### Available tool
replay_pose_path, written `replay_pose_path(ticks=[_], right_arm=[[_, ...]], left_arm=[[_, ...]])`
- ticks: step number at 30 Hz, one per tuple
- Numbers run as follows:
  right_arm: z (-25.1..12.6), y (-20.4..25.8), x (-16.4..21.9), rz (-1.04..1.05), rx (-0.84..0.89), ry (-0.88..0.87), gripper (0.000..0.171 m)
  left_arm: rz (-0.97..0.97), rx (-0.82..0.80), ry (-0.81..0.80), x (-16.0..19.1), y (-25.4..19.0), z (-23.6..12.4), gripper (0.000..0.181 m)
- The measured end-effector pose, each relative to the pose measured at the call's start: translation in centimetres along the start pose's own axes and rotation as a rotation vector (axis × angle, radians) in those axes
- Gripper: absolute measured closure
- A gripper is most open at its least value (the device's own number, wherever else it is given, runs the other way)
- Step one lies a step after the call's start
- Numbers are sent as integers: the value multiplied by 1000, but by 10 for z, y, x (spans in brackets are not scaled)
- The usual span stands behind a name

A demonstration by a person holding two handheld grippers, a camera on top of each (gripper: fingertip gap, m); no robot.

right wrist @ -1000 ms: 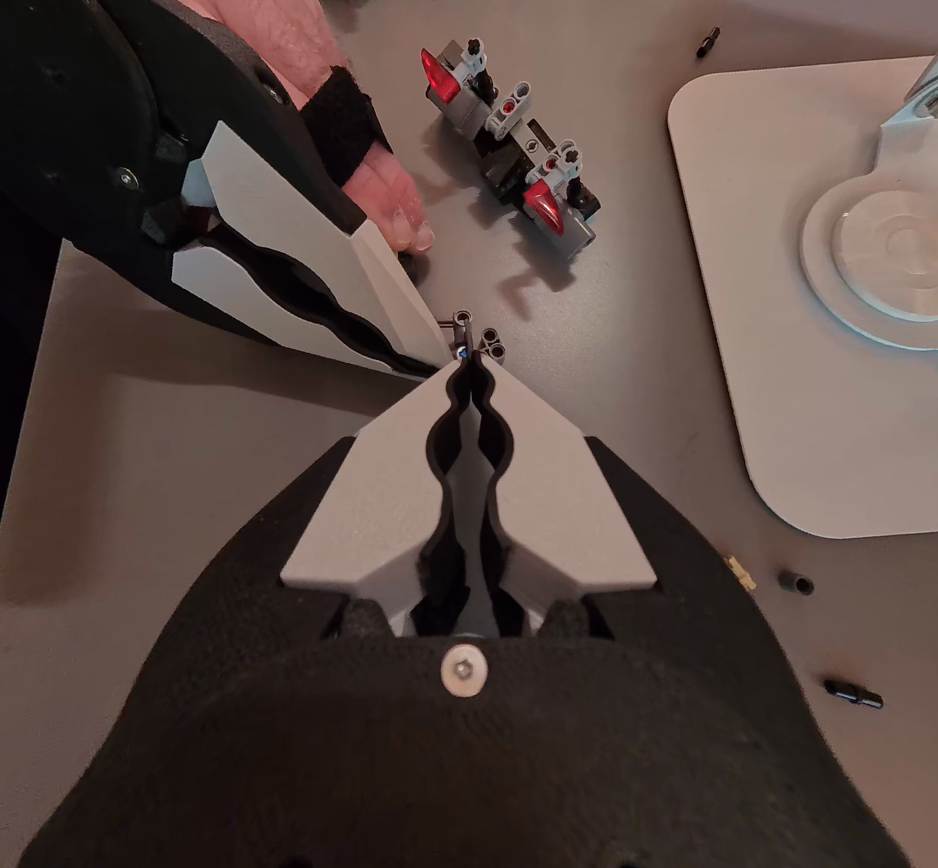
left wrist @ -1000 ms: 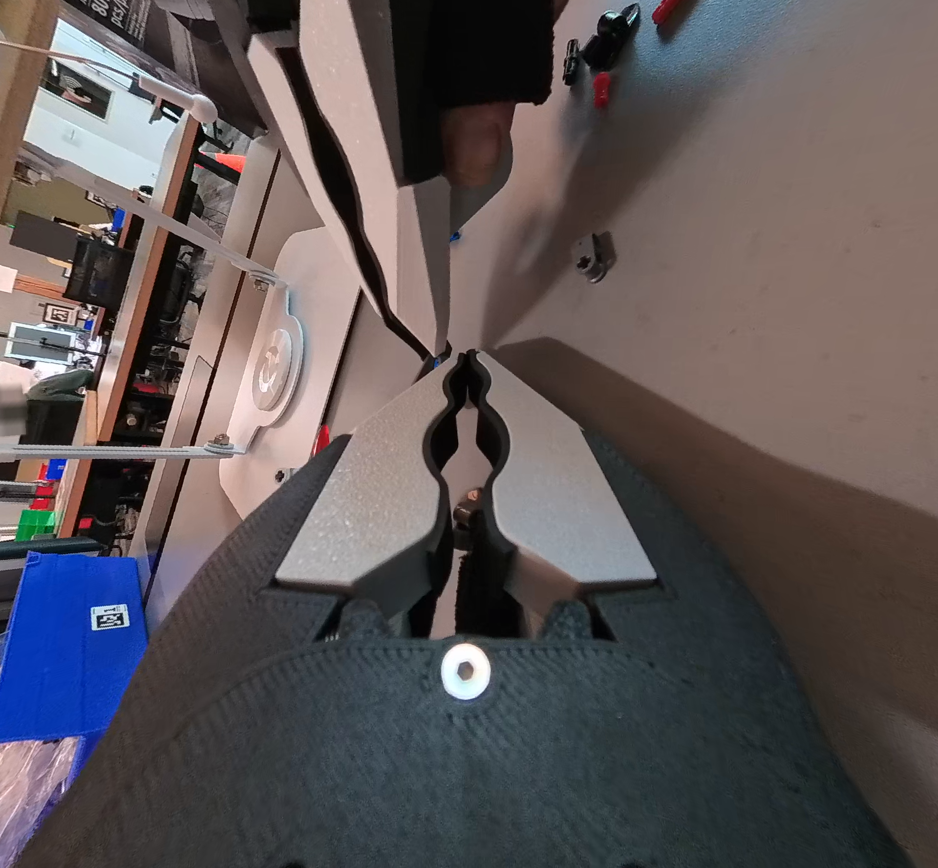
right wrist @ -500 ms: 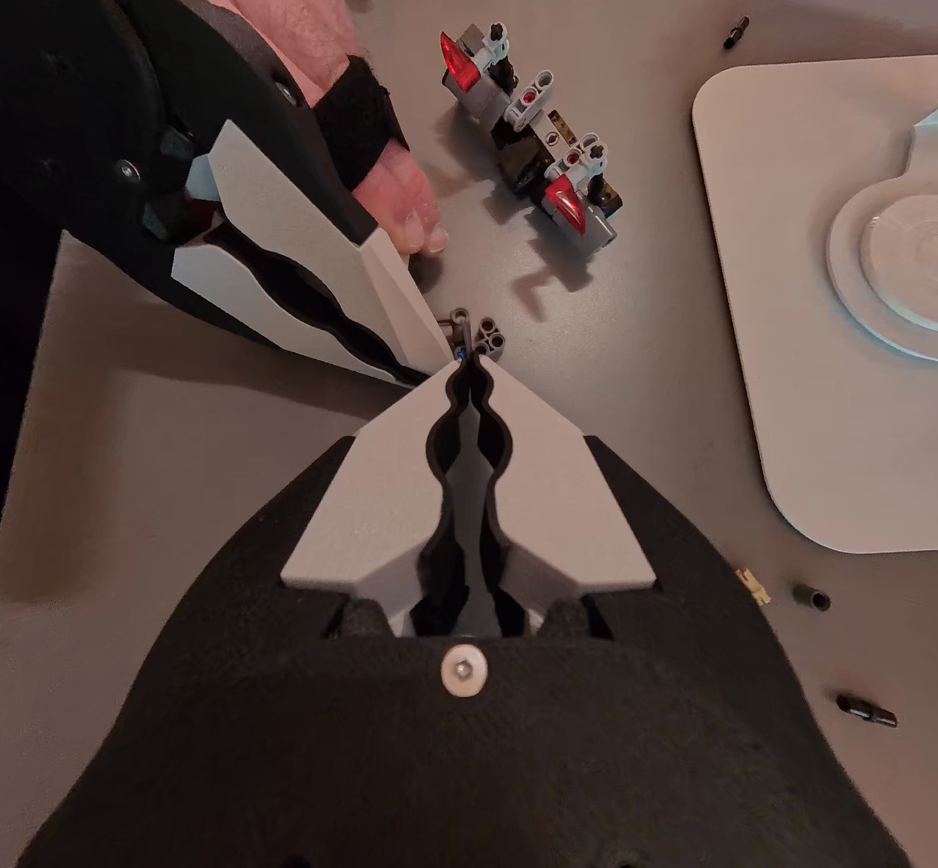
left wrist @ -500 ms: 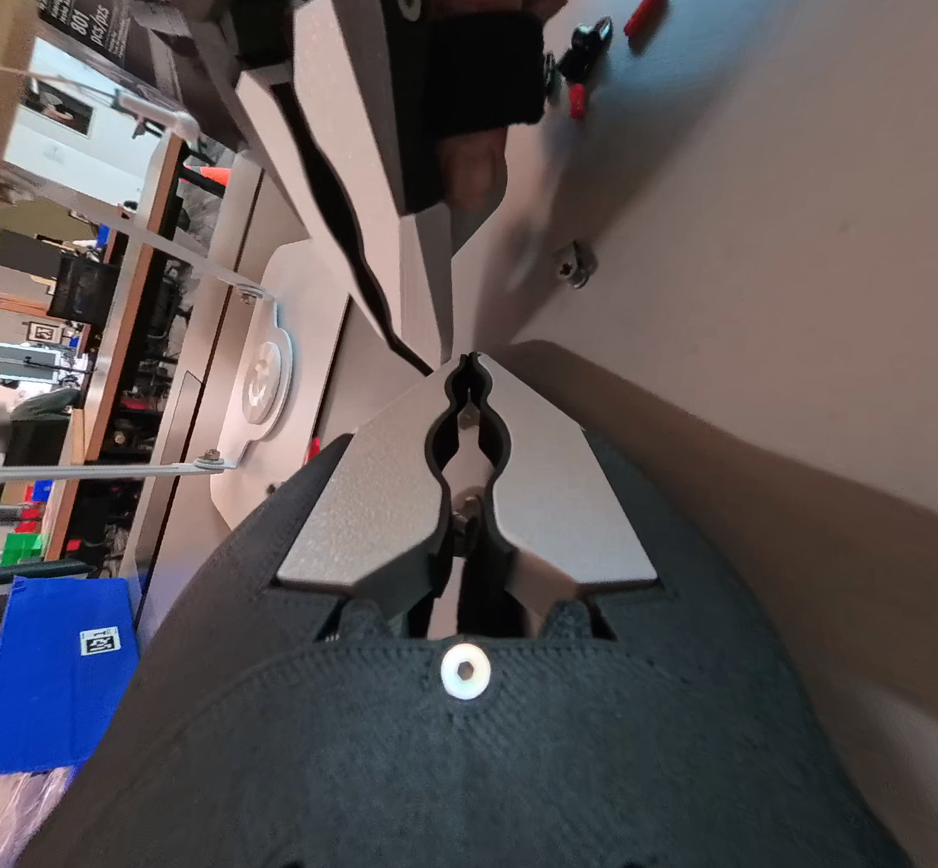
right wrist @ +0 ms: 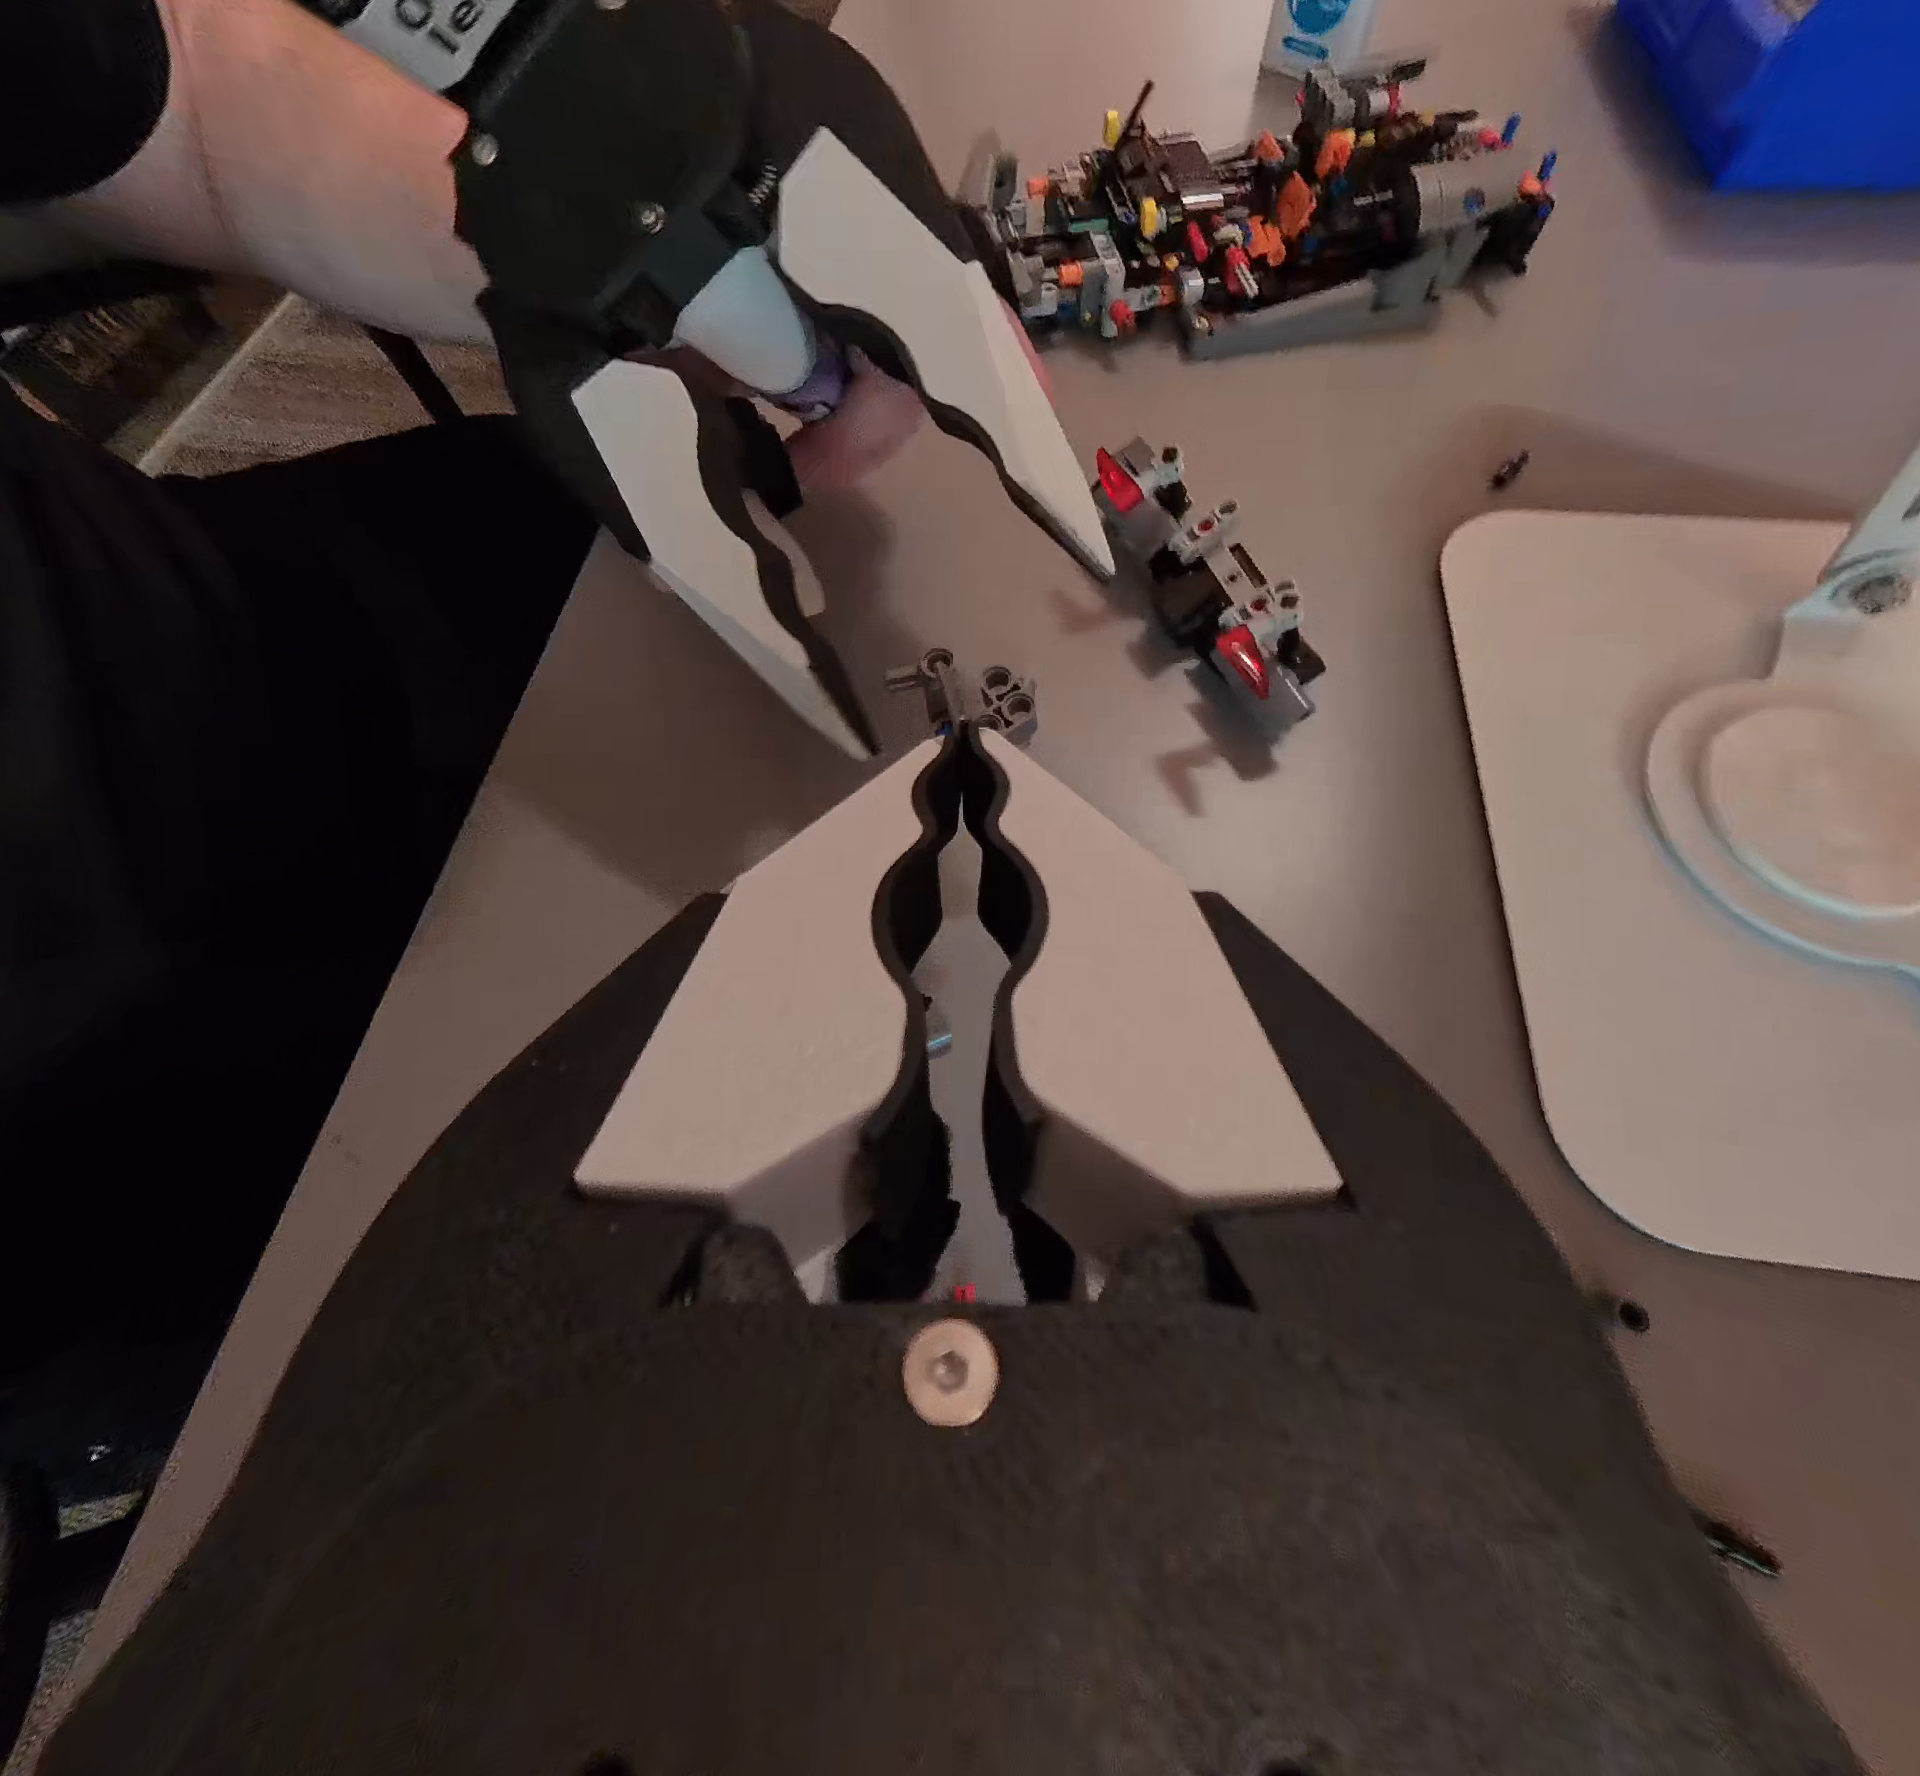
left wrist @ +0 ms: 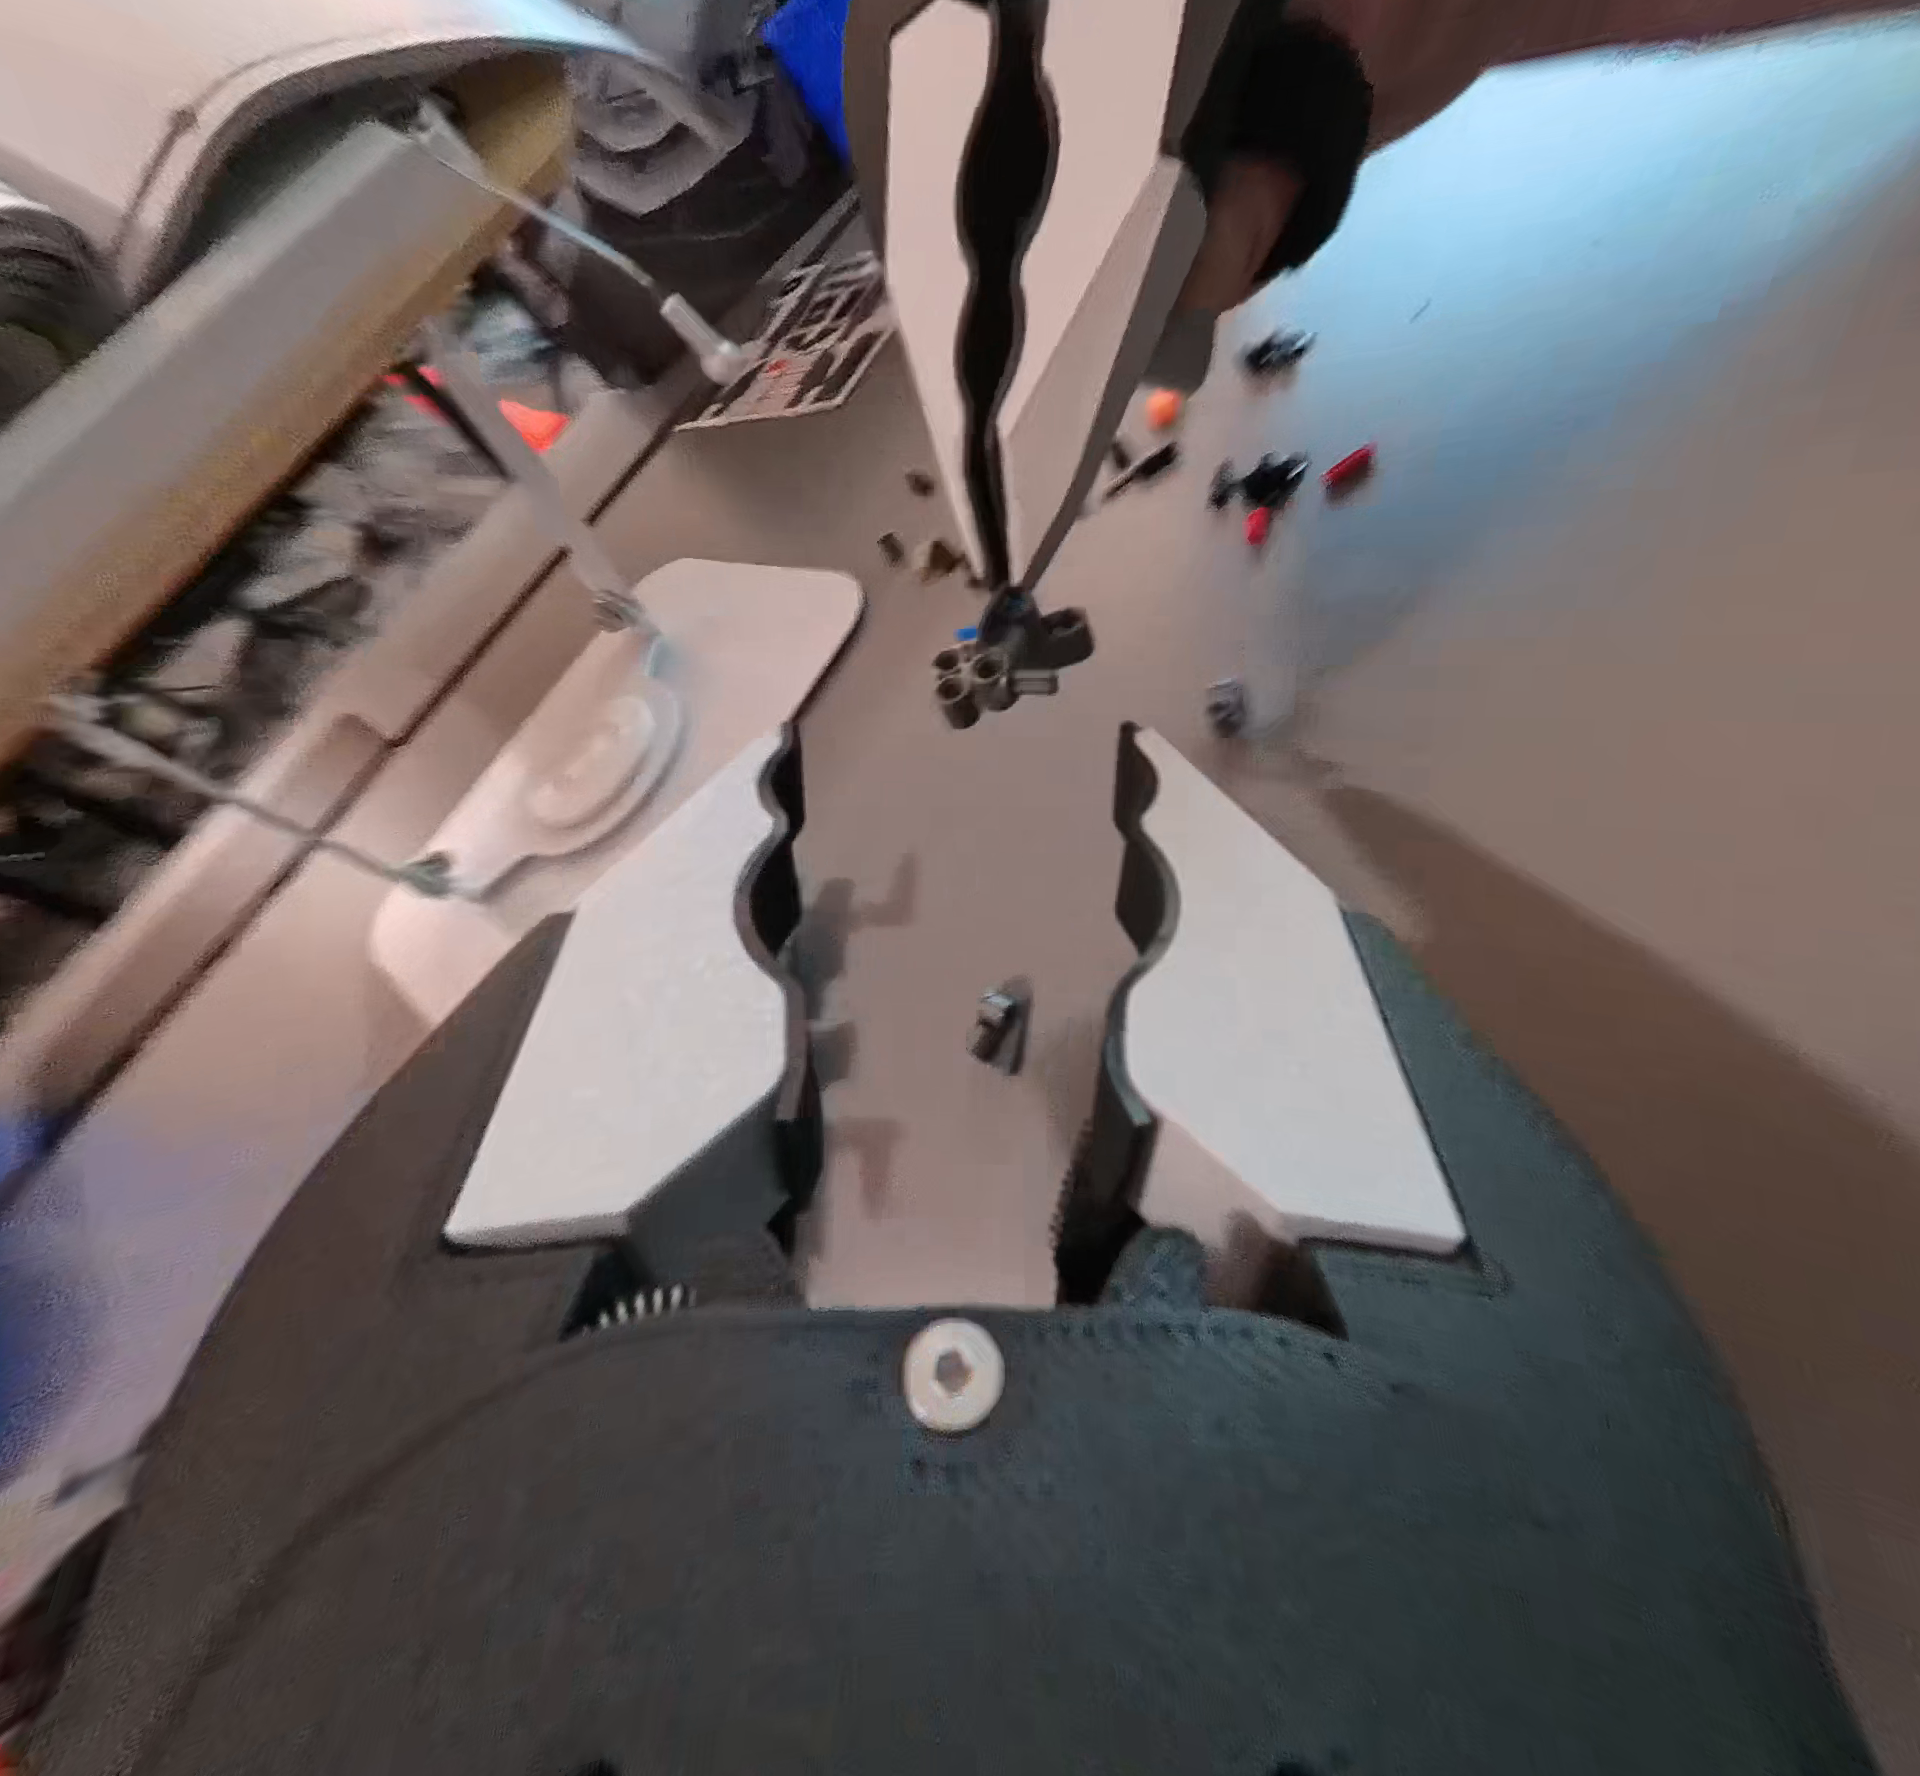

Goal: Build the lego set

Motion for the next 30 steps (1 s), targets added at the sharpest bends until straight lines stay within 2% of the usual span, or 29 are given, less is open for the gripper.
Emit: replay_pose_path(ticks=[2,5,10,16,20,30], right_arm=[[-2,6,-9,-31,-13,-16,171],[-2,17,-19,-54,-64,-57,171],[-6,26,-30,-54,-91,-98,171],[-12,22,-32,4,-21,-78,171],[-13,20,-28,52,48,-70,171],[-17,23,-31,-5,109,-90,168]], left_arm=[[-73,81,-26,-7,-4,-5,117],[-105,151,-62,-15,-10,-9,123],[-161,254,-99,-19,-21,-12,152],[-155,208,-145,-25,-17,-19,168],[-118,142,-120,-27,-17,-16,170],[-199,235,-173,-26,-18,-16,172]])
Point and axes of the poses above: each gripper's, where its closed fingertips meet, z out along the fingers, x out of its underside, y = z × x across the jaws, the point moved 5 cm from there along -z, back along the fingers, and after that the axes turned 12 degrees about -z, right-handed, at the moved point
